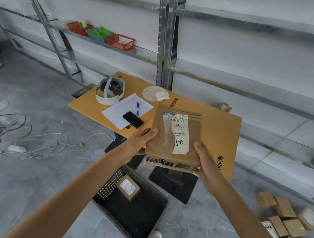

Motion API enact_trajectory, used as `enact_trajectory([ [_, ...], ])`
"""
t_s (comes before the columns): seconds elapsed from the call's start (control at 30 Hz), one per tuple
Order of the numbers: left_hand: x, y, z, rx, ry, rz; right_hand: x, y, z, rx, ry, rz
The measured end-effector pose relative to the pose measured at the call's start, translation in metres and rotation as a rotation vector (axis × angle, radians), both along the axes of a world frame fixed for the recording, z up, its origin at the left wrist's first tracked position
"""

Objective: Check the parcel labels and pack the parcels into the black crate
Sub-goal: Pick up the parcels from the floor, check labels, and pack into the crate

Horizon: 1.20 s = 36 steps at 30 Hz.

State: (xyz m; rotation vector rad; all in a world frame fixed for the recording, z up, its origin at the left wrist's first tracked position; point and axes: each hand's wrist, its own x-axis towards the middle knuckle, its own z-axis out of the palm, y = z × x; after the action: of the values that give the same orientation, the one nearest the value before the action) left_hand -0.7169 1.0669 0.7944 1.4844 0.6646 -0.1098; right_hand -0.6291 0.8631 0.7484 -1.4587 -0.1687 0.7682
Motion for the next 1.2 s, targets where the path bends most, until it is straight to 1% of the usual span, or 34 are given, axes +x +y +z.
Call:
enact_trajectory([
  [0.17,0.023,0.036,-0.014,0.018,0.042,-0.026,0.020,0.024,-0.015,-0.040,0.042,0.080],
  [0.33,0.034,0.063,-0.035,-0.013,0.090,-0.007,0.028,0.051,-0.030,-0.098,0.097,0.072],
  [0.47,0.040,0.087,-0.046,0.024,0.122,0.000,0.032,0.072,-0.037,-0.117,0.144,0.140],
  [0.6,0.041,0.120,-0.052,0.098,0.119,-0.129,0.028,0.092,-0.045,-0.196,0.153,0.189],
  [0.7,0.034,0.151,-0.060,0.137,0.102,-0.202,0.014,0.115,-0.054,-0.232,0.159,0.148],
  [0.8,0.024,0.185,-0.076,0.170,0.105,-0.229,-0.004,0.146,-0.066,-0.239,0.224,0.079],
  [1.0,-0.007,0.248,-0.133,0.258,0.214,-0.287,-0.049,0.214,-0.116,-0.324,0.381,-0.028],
  [1.13,-0.036,0.266,-0.201,0.417,0.348,-0.367,-0.084,0.244,-0.174,-0.391,0.501,-0.069],
  [1.2,-0.054,0.262,-0.235,0.416,0.393,-0.399,-0.101,0.252,-0.204,-0.464,0.592,-0.110],
])
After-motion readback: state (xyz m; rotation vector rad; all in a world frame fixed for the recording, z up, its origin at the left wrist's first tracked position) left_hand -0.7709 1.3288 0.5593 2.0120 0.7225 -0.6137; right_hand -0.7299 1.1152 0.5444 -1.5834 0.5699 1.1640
